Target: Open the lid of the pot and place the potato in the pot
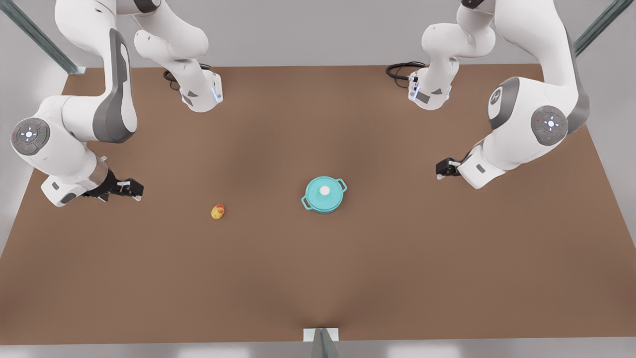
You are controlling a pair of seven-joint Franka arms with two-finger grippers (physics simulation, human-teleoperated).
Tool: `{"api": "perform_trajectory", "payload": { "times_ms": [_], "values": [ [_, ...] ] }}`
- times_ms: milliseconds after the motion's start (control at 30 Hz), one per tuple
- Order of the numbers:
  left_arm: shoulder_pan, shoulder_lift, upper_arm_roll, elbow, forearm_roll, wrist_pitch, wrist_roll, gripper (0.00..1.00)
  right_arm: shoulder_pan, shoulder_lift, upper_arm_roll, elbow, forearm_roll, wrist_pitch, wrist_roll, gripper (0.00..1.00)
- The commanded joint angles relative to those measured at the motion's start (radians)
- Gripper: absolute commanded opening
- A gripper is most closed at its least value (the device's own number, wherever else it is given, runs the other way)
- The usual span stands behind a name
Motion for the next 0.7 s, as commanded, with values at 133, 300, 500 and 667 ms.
{"api": "perform_trajectory", "payload": {
  "times_ms": [133,300,500,667],
  "values": [
    [-0.012,0.013,-0.023,0.011,0.055,-0.011,0.002,1.0,0.017,0.005,0.001,0.006,0.007,0.01,-0.001,1.0],
    [-0.023,0.015,-0.141,0.01,0.055,-0.036,-0.093,1.0,0.02,0.017,0.015,0.0,0.012,0.0,0.072,1.0],
    [-0.308,0.283,-0.16,0.179,0.147,0.22,-0.616,1.0,0.123,0.037,0.032,0.008,0.004,0.008,0.189,1.0],
    [-0.472,0.604,-0.16,0.456,0.256,0.379,-0.989,1.0,0.17,0.077,0.037,-0.044,0.085,0.025,0.327,1.0]
  ]
}}
